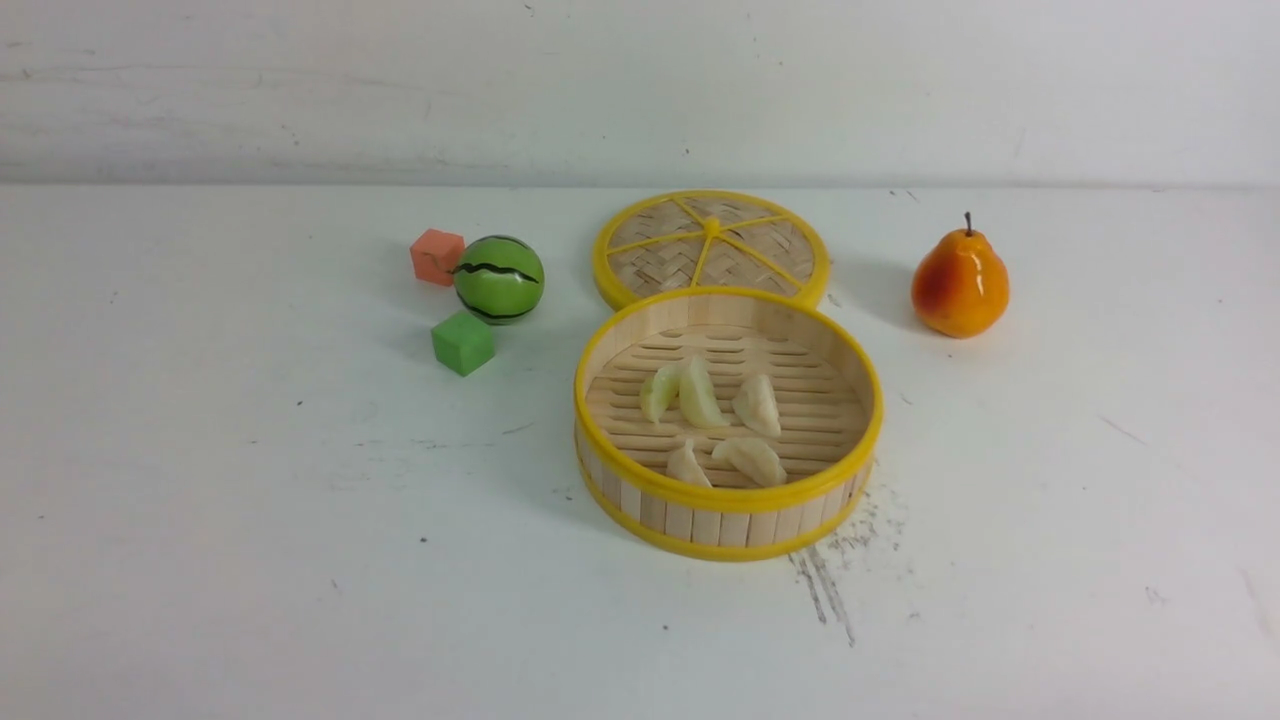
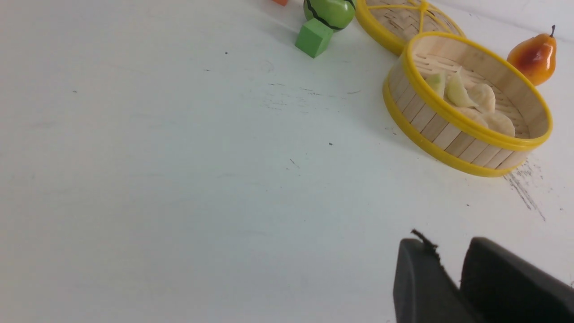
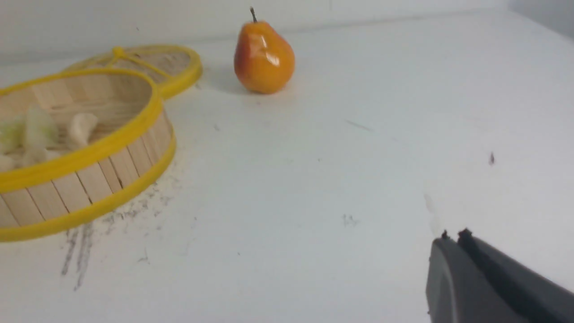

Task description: Put the dumplings into the steamer on the white table.

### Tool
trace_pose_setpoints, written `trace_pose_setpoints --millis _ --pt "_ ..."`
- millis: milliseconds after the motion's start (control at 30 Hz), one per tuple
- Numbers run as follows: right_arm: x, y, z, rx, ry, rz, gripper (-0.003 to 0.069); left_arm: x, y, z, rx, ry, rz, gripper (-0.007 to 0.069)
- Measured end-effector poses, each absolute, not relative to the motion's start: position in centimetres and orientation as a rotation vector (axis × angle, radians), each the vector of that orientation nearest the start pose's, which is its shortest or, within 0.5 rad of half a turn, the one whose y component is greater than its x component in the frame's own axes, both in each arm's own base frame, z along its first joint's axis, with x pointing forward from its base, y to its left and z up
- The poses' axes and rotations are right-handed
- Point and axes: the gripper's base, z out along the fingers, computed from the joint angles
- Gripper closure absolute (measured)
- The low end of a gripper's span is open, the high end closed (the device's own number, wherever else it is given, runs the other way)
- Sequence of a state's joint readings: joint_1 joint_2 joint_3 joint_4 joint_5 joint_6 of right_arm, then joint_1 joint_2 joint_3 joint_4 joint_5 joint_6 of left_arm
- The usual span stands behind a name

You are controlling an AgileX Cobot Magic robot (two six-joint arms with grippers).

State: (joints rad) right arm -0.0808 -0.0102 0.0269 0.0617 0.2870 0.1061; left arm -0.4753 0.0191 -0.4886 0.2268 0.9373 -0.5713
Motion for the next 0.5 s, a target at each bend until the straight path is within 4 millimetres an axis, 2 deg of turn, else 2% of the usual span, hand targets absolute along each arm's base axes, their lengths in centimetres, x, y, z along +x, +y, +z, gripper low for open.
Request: trace_pose_setpoints --millis 200,500 --pt "5.24 -0.23 17.36 0.217 1.856 0.079 0.0677 1.03 1.32 28.59 -0.084 1.955 -0.429 0.0482" --pt "5.21 -0.19 17.33 0.215 1.865 0.086 0.0676 1.03 1.33 28.59 -0.083 1.955 -0.429 0.0482"
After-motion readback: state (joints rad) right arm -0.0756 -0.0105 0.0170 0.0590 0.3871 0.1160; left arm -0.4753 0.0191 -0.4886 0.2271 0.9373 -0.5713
